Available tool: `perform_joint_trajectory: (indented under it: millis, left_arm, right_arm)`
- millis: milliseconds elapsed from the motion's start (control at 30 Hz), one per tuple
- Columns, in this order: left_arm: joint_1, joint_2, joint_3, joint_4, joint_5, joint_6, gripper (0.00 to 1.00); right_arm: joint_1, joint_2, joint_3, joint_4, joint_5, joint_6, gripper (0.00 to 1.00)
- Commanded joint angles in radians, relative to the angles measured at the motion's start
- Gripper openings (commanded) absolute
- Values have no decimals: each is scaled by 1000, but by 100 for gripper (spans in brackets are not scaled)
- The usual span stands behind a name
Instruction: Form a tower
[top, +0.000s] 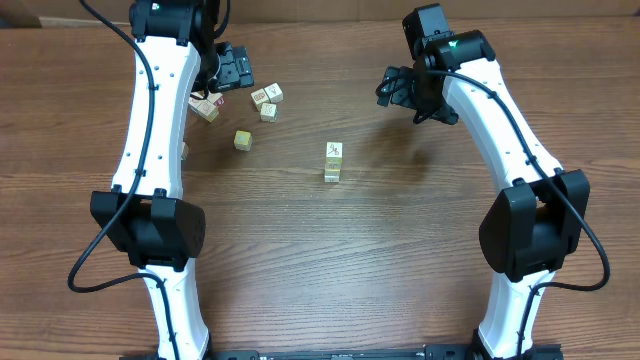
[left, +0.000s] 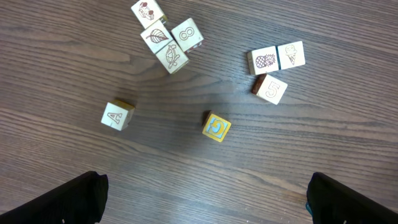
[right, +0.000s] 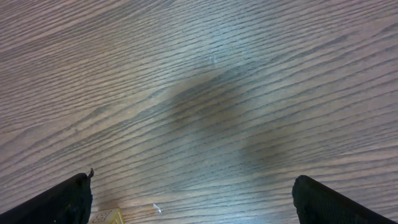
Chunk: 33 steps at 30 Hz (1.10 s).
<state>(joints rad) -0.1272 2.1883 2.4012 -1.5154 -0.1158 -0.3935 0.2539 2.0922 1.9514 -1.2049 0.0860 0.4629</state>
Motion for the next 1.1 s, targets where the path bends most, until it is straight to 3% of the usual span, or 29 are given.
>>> perform_joint_trajectory:
  millis: [0, 1067]
  left_arm:
    - [-4, -14, 16, 2, 5, -14, 100]
    - [-29, -26, 16, 2, 5, -14, 100]
  right_arm:
    - [-7, -5, 11, 3, 10, -4, 100]
    - [-7, -5, 11, 3, 10, -4, 100]
